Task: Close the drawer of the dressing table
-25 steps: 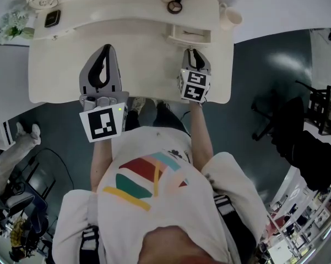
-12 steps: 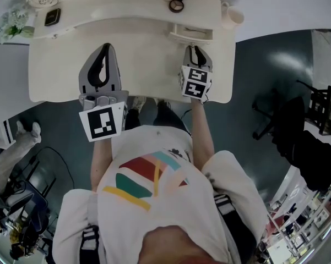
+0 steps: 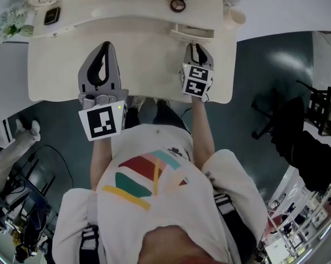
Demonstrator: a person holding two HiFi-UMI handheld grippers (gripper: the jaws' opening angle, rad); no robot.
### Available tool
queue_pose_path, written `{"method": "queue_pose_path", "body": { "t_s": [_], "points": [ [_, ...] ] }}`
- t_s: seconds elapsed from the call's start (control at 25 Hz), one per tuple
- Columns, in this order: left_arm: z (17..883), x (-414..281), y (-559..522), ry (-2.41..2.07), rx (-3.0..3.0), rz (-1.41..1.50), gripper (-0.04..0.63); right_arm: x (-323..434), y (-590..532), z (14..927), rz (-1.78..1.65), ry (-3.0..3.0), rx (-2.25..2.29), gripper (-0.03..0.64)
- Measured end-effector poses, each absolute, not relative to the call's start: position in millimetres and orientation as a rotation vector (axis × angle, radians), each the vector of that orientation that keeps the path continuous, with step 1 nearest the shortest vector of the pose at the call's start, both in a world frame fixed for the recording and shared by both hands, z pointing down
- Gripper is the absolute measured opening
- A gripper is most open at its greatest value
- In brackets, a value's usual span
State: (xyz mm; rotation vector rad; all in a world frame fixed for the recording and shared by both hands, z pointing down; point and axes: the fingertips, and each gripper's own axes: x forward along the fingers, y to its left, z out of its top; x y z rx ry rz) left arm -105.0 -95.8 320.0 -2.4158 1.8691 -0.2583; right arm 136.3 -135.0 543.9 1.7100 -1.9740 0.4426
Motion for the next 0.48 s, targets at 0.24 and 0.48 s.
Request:
{"method": "queue_pose_path", "body": {
  "t_s": [0.24, 0.48],
  "points": [
    [321.8, -106.2, -98.8, 1.875, -2.414, -0.264, 0.006, 136.9, -140.6, 543.3, 0.43, -1.974, 1.704, 0.074],
    [324.4, -106.6, -100.0, 1.88, -2.415, -0.269, 0.006, 136.3, -145.7, 543.3, 0.424, -1.975, 1.699, 0.074]
  ]
}}
